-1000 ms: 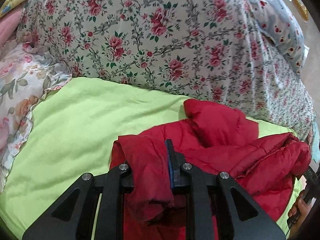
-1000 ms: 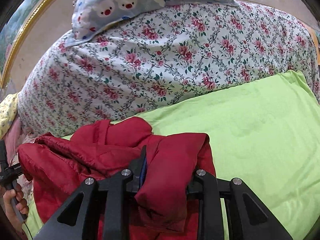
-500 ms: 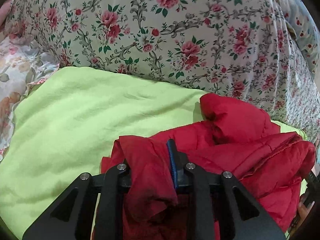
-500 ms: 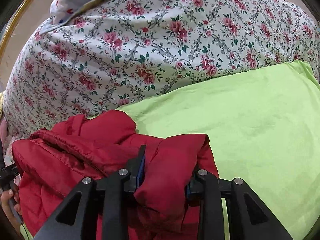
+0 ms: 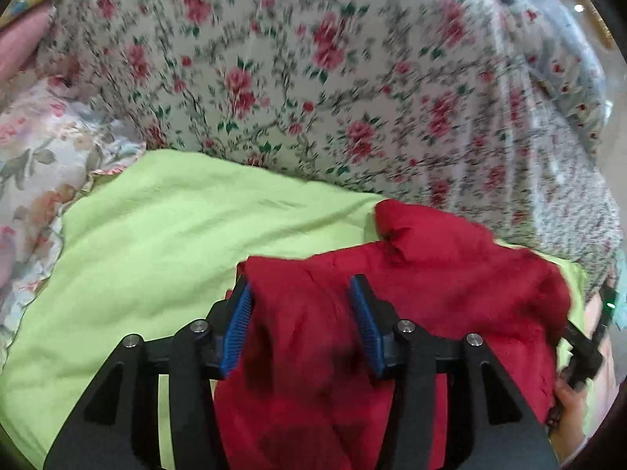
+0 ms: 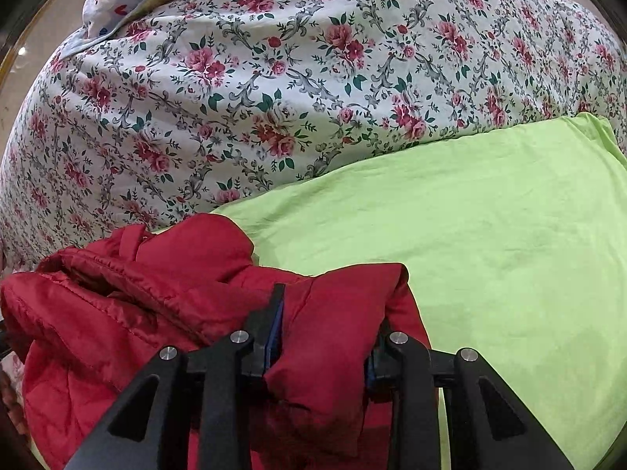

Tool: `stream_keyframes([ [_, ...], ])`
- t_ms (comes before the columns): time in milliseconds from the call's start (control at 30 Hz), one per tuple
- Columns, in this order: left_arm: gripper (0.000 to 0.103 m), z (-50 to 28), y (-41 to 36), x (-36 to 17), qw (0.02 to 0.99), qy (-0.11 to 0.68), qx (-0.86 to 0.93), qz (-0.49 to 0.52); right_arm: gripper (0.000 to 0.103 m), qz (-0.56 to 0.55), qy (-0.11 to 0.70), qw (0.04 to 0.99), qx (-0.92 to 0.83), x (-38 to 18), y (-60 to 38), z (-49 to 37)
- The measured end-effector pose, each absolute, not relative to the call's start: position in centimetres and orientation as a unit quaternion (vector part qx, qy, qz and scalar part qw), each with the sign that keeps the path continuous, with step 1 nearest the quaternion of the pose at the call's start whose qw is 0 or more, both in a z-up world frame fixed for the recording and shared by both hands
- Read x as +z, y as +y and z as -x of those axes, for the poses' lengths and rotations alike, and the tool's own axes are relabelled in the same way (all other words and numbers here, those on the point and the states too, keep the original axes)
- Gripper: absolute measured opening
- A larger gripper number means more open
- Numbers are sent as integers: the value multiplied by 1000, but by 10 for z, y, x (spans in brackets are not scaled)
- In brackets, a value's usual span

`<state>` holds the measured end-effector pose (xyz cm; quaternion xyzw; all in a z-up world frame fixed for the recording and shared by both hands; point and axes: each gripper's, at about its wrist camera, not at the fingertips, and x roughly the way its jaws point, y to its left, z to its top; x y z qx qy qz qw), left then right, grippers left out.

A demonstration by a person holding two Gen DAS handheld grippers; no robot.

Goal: Fold large clothes
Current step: 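Open both tools to release the folded hem onto the jacket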

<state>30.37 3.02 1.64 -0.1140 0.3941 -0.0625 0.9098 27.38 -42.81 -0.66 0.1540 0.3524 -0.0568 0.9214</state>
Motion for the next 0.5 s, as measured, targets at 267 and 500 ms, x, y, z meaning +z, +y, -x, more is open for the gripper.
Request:
stream_keyframes([
  [267, 49, -236, -6, 37, 909, 385, -135, 82, 31, -149, 357, 920, -62, -7, -427, -277],
  [500, 49, -214, -79, 3, 896, 420, -140, -25, 36, -153, 354, 921, -57, 1, -427, -272],
])
